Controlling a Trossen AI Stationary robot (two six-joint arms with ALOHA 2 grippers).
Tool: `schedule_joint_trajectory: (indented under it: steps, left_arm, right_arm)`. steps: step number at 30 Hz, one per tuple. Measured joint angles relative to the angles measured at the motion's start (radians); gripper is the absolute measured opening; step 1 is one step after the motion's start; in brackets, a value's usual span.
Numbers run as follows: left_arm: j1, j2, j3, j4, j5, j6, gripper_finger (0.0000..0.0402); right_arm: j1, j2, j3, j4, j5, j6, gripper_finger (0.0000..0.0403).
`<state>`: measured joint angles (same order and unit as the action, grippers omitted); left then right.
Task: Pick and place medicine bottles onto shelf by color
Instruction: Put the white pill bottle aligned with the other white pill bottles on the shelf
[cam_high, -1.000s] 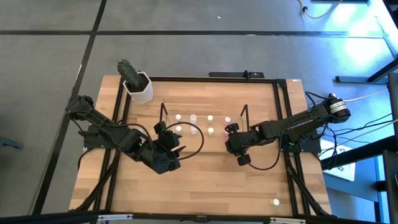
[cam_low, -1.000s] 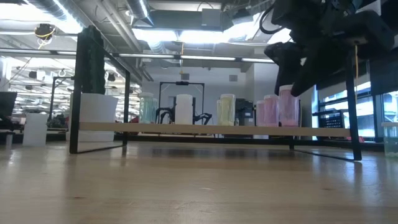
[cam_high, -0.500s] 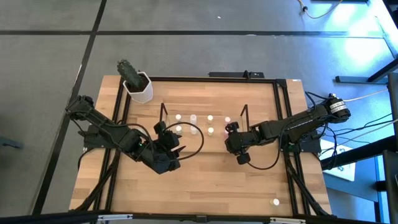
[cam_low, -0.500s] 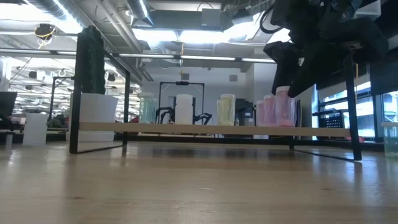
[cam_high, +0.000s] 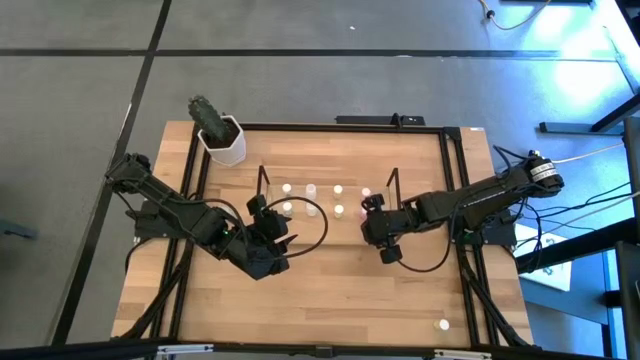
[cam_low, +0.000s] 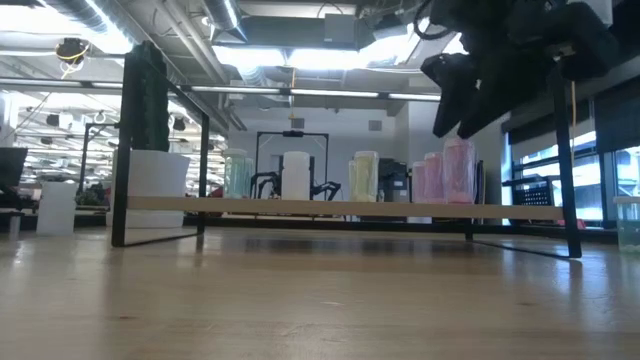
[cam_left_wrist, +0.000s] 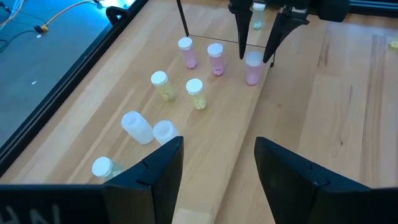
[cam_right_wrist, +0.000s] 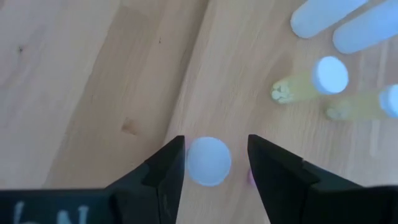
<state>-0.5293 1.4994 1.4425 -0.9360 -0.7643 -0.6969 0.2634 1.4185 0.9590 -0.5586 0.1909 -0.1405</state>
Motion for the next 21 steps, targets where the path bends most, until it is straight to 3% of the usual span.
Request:
schedule_joint_trajectory:
  steps: [10, 14, 21]
  left_arm:
    - [0.000, -0.001, 0.000, 0.000, 0.005, -0.005, 0.0191]
    - [-0.002, -0.031, 0.000, -0.023, 0.078, -0.018, 0.0191]
    - [-0.010, -0.125, 0.000, -0.209, 0.122, -0.235, 0.0191]
  right_arm:
    - [0.000, 0.000, 0.130, -0.147, 0.000, 0.085, 0.0178]
    - [0.000, 0.000, 0.220, -0.241, 0.000, 0.159, 0.0178]
    - [0.000, -0.001, 0.363, -0.354, 0.000, 0.242, 0.0178]
